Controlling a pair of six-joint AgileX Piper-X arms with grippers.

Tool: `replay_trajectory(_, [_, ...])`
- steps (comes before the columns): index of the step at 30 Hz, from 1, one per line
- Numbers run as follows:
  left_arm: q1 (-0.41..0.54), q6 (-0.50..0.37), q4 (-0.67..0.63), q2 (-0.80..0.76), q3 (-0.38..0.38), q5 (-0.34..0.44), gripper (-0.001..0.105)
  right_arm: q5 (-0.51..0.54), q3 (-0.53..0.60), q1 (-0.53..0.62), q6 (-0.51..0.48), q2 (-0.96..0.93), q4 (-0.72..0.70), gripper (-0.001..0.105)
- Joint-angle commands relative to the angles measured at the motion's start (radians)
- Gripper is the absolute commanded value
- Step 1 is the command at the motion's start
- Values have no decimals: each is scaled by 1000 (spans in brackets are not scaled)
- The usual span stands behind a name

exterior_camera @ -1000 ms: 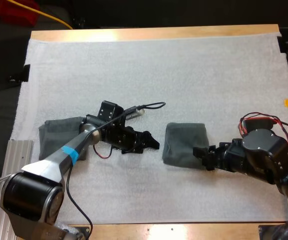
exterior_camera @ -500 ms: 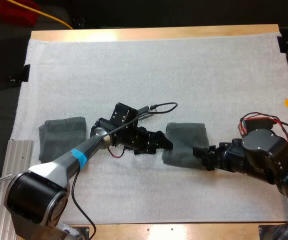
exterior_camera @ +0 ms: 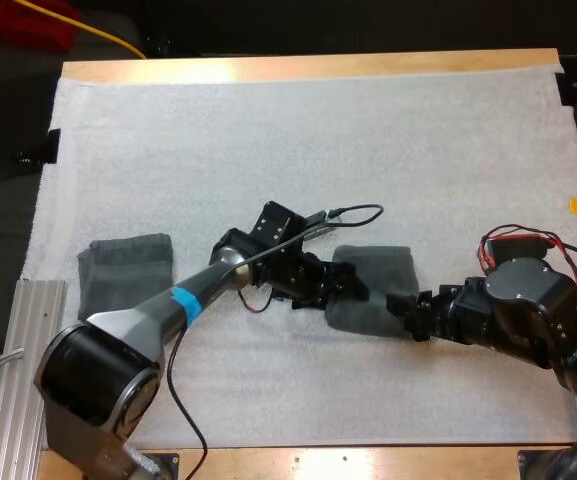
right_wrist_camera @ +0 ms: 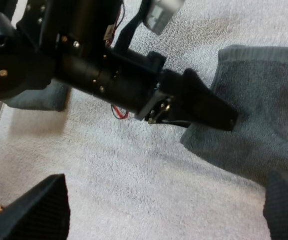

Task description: Pick towel from pile, fold and stack

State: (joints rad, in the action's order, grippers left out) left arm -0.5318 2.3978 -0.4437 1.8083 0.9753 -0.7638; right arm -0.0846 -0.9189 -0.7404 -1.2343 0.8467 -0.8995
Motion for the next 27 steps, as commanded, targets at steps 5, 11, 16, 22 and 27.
replay_trajectory(5, [-41, 11, -9, 38, 64, -67, 71, -9, -9, 1, 5, -5, -2, 77])
replay_trajectory(11, [-76, 22, -9, 72, 115, -92, 68, -9, -9, 1, 5, -5, -2, 77])
replay_trajectory(16, [-81, 17, -9, 72, 117, -80, 45, -9, -9, 1, 5, -5, -2, 77])
replay_trajectory(22, [-81, -2, -9, 72, 117, -80, 0, -9, -9, 1, 5, -5, -2, 77])
replay_trajectory(27, [-81, -49, -18, 64, 120, -109, 0, -9, -9, 1, 5, -5, -2, 77])
